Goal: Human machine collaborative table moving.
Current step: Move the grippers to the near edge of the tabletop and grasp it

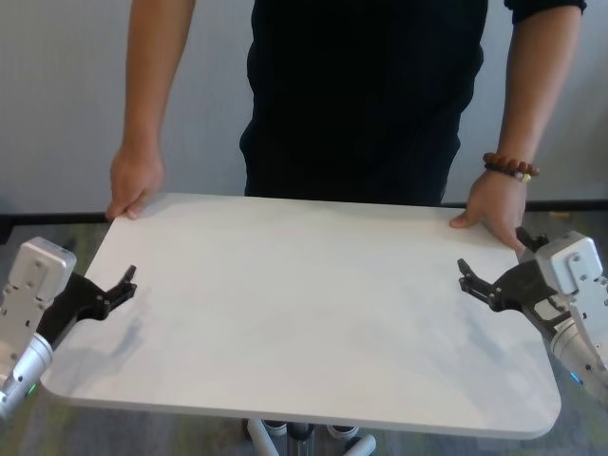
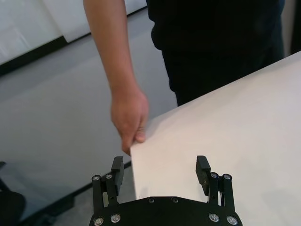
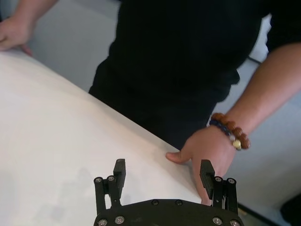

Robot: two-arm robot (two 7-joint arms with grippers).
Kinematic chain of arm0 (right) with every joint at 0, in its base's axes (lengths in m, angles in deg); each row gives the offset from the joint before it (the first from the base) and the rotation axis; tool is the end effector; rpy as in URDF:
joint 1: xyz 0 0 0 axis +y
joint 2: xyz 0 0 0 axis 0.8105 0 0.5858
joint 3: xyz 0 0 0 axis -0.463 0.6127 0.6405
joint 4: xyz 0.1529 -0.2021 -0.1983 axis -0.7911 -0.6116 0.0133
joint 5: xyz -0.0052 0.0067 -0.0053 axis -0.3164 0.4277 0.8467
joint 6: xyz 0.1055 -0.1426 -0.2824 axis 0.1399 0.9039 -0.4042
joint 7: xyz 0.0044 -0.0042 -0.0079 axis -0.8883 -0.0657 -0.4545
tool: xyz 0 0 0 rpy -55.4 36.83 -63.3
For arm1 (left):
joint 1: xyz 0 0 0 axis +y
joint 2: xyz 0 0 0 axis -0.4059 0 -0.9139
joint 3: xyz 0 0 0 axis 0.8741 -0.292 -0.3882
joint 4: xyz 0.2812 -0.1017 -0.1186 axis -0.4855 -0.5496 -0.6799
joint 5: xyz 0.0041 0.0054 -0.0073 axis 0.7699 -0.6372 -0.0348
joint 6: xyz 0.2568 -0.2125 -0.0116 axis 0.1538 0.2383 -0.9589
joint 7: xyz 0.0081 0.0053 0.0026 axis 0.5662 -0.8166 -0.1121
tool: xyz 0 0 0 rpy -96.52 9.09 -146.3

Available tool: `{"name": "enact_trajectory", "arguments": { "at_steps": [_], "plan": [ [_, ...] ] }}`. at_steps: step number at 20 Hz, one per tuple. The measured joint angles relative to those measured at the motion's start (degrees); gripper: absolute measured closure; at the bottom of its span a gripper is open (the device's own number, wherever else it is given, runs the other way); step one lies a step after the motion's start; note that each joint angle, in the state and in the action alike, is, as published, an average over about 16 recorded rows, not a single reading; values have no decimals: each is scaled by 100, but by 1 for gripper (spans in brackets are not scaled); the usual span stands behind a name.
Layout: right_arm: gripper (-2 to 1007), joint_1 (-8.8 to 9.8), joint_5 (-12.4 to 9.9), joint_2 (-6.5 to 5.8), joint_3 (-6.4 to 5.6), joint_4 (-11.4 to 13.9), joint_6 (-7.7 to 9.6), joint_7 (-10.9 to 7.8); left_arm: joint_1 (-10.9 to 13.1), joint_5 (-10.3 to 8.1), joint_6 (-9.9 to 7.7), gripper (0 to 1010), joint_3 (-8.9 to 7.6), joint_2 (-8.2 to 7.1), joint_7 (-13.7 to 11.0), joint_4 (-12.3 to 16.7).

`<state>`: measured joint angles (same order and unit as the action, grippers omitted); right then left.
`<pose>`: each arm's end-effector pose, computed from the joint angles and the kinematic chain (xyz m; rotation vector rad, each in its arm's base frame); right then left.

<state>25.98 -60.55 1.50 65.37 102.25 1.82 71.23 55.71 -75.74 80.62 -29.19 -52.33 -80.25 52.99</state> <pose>0.3766 -0.0919 -0.3257 -0.3369 -0.3259 -1.2186 0.3803 0.0945 -0.3320 0.3275 -0.3289 1.2636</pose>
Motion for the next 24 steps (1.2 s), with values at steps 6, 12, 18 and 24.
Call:
{"name": "enact_trajectory", "arguments": {
  "at_steps": [6,12,18,24],
  "plan": [
    [4,320,211,-225,-6,498,112,24,354,242,42,17,-142,-175,284,313],
    [4,792,504,-495,-19,1067,110,90,980,459,161,17,-404,-494,579,827],
    [4,1309,839,-742,-34,1492,-49,229,1739,622,369,17,-715,-892,788,1339],
    [4,1855,1296,-1010,-3,1880,-193,396,2399,1013,578,17,-890,-1251,978,1663]
  ]
}}
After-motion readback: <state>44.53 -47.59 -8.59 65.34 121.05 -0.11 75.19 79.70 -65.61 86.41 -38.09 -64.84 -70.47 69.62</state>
